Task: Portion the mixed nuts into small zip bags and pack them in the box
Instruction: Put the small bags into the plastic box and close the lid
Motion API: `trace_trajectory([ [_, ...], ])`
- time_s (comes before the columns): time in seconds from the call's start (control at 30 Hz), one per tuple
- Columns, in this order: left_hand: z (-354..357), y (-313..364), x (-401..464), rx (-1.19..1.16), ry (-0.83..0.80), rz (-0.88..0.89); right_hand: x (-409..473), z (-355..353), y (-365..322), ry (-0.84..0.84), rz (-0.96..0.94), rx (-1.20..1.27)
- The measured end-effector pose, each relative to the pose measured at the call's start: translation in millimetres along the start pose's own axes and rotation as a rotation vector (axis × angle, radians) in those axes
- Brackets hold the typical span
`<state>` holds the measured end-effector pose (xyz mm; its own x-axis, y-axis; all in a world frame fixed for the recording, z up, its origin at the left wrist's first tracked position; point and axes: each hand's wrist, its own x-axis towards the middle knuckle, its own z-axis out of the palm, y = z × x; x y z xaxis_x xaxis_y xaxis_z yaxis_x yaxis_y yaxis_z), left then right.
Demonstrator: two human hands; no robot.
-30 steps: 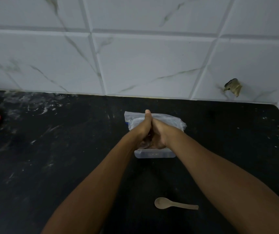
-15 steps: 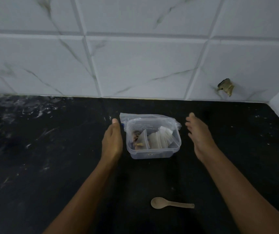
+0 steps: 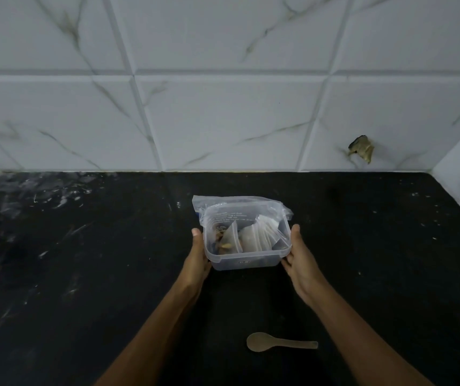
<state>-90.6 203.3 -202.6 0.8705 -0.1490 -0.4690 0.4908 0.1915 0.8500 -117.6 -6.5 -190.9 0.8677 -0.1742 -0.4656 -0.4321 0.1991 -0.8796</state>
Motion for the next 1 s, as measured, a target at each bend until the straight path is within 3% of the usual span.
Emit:
trace_trajectory([
  [0.23,2,10,21,0.038,-0.055,0.067,13,3,-3,-0.009,-0.043,0.048],
  [0.6,37,81,101,0.122,-0.154,0.209,96,7,-79,0.017,-0.198,0.052],
  [1.0,43,83,159,0.079,-0.122,0.146,152,10,-88,0.084,-0.098,0.021],
])
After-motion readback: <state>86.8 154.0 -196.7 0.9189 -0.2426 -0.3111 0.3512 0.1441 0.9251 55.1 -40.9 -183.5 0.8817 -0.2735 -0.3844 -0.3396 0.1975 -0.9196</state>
